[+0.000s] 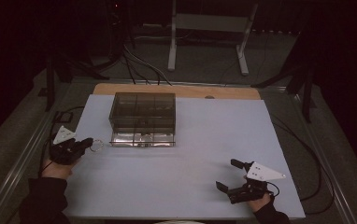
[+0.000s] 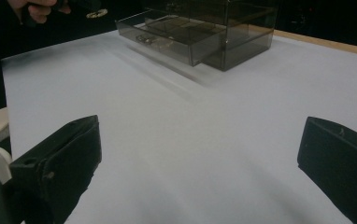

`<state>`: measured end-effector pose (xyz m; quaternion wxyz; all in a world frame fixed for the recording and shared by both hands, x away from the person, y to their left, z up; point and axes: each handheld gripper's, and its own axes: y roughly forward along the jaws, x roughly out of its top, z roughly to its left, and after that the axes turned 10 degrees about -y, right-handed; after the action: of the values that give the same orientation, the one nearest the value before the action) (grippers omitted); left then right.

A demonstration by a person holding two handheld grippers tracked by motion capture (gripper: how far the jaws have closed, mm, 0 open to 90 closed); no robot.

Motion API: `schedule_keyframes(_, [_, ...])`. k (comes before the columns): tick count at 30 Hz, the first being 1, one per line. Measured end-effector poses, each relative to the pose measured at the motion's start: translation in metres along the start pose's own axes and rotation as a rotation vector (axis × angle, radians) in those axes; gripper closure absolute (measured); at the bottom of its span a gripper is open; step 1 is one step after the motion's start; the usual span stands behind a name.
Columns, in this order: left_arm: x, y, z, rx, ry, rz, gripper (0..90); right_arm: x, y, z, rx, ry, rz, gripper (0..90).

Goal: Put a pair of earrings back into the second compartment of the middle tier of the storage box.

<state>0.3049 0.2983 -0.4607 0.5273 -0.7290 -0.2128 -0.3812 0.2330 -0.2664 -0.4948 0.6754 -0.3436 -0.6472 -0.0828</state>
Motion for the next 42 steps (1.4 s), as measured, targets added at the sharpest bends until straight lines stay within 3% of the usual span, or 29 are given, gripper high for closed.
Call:
schedule_keyframes(7, [0.017,0.006,-0.024,-0.060,0.046,-0.021,89.7,0.000,0.000,0.000,-0.001,0.001,-0.001,0.0])
schedule_keyframes(16, [0.029,0.022,-0.045,-0.111,0.069,-0.014,89.6,-0.001,0.001,0.000,0.000,0.002,0.005,0.0])
schedule_keyframes(31, [0.046,0.053,-0.072,-0.140,0.068,-0.018,89.5,-0.001,0.002,-0.001,0.005,0.000,0.005,0.0])
schedule_keyframes(42, [0.046,0.080,-0.090,-0.114,0.060,-0.011,89.3,-0.001,0.002,-0.001,0.007,0.000,0.003,0.0])
